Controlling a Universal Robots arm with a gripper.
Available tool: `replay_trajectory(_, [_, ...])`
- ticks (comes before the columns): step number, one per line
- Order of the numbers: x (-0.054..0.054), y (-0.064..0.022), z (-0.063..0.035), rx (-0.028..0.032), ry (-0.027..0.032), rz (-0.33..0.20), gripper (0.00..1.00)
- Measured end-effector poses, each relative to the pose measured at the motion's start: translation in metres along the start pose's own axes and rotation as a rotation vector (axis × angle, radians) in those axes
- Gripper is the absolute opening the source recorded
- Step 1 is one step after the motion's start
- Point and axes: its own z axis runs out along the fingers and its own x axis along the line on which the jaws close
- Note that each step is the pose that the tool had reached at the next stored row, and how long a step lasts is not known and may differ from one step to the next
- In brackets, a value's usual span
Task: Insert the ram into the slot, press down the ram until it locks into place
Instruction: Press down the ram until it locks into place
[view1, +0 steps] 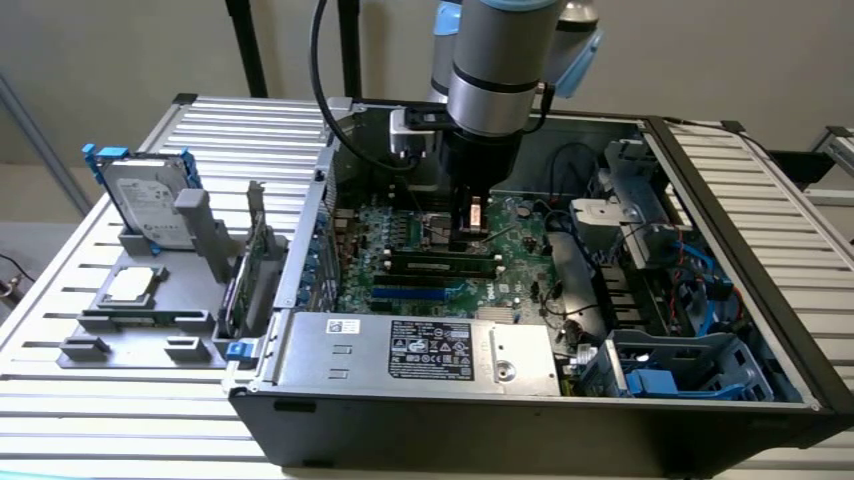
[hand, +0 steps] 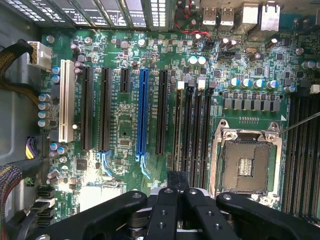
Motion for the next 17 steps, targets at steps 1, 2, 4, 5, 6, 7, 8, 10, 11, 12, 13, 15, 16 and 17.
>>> replay_trajectory(1, [0.000,0.0000,0.0000,0.0000,0.0000,0.000,0.10])
replay_trajectory(2, [0.000,0.0000,0.0000,0.0000,0.0000,0.000,0.10])
replay_trajectory(4, [0.000,0.0000,0.0000,0.0000,0.0000,0.000,0.10])
replay_trajectory(5, [0.000,0.0000,0.0000,0.0000,0.0000,0.000,0.10])
replay_trajectory(6, [0.000,0.0000,0.0000,0.0000,0.0000,0.000,0.10])
replay_trajectory(7, [0.000,0.0002,0.0000,-0.0001,0.0001,0.000,0.10])
replay_trajectory(8, [0.000,0.0010,0.0001,-0.0001,0.0000,0.000,0.10])
replay_trajectory(10, [0.000,0.0050,0.0008,0.0000,-0.0001,0.001,0.10])
replay_trajectory(11, [0.000,0.0072,0.0015,0.0000,-0.0001,0.002,0.10])
replay_trajectory(12, [0.000,0.0087,0.0025,0.0000,-0.0002,0.004,0.10])
replay_trajectory(13, [-0.001,0.0098,0.0038,-0.0001,-0.0002,0.005,0.10])
replay_trajectory(15, [-0.001,0.0103,0.0072,0.0000,-0.0003,0.009,0.10])
replay_trajectory(16, [-0.002,0.0102,0.0090,0.0000,-0.0003,0.010,0.10])
replay_trajectory(17, [-0.002,0.0101,0.0108,-0.0001,-0.0003,0.011,0.10])
